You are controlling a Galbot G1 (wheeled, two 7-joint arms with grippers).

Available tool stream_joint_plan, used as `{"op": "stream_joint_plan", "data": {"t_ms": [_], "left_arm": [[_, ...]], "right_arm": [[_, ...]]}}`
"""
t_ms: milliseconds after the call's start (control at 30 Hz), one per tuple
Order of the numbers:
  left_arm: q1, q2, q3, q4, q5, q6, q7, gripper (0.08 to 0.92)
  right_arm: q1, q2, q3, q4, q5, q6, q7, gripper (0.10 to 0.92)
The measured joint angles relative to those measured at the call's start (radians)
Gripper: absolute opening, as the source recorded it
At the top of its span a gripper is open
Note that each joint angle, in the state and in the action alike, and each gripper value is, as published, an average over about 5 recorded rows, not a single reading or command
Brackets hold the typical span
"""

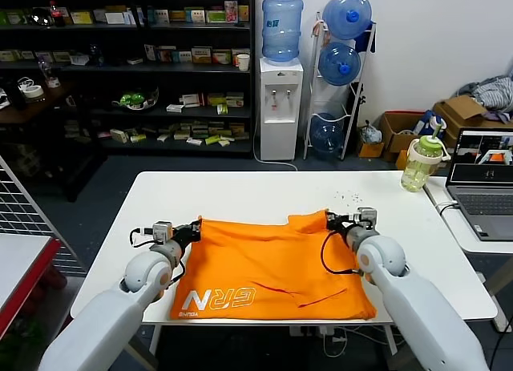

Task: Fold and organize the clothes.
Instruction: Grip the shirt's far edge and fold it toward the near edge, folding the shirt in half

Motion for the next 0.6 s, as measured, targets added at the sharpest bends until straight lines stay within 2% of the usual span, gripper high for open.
{"op": "stream_joint_plan", "data": {"t_ms": [333, 600], "left_arm": [[0.171, 0.095, -0.059, -0.214, -0.013, -0.001, -0.027, 0.094], [0.297, 0.126, -0.081, -0.322, 0.005, -0.012, -0.043, 0.094]], "right_arm": [[-0.197, -0.106, 0.106, 0.241, 0.087, -0.041, 0.061, 0.124], [-0.344, -0.146, 0.191, 0.380, 0.118, -0.065, 0.098, 0.124]]}}
